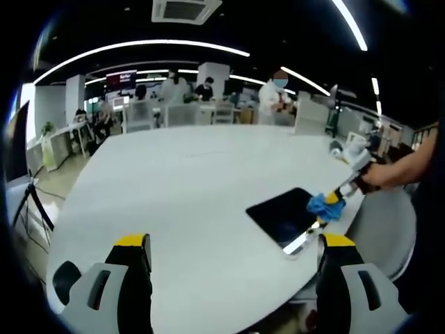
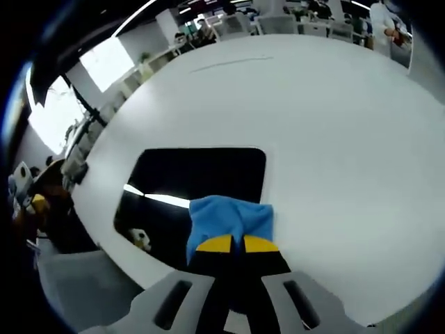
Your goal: Wipe the mirror surface with the cleaning cloth until all visible marks leave the cleaned area.
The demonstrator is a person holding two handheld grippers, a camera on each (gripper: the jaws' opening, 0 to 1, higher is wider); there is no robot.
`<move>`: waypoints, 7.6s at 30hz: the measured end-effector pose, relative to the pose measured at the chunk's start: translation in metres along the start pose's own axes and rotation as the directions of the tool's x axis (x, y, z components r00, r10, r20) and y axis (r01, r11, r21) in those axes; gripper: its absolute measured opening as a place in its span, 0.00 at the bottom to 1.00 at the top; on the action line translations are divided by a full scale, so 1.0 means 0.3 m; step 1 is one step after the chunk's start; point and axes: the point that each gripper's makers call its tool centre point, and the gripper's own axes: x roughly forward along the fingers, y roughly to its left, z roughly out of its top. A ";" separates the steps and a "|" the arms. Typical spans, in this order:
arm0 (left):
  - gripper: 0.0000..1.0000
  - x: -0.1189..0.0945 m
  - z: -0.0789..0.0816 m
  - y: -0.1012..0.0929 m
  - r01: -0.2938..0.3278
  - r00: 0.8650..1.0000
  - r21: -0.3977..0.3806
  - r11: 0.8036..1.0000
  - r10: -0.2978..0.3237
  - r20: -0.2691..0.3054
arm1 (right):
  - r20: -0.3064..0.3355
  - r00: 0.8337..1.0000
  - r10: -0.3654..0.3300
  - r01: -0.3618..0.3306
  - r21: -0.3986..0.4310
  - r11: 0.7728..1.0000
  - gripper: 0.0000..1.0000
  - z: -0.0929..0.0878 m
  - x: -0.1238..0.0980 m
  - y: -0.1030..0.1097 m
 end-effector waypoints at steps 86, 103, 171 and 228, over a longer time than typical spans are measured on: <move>1.00 -0.029 -0.032 0.045 0.034 0.999 0.013 0.999 -0.033 -0.027 | -0.049 0.983 0.178 -0.182 -0.089 0.979 0.00 0.142 0.232 0.563; 1.00 -0.014 -0.045 0.049 0.029 0.999 0.004 1.000 -0.029 -0.043 | -0.040 0.988 0.148 -0.154 -0.192 0.969 0.00 0.331 0.332 0.520; 1.00 0.001 -0.026 -0.033 0.040 0.999 0.027 0.999 -0.039 -0.018 | -0.081 0.984 0.156 -0.169 -0.201 0.965 0.00 0.007 0.137 0.471; 1.00 0.009 -0.017 -0.030 0.015 1.000 0.016 1.000 -0.014 -0.021 | -0.080 0.990 0.118 -0.131 -0.172 0.976 0.00 0.155 0.178 0.325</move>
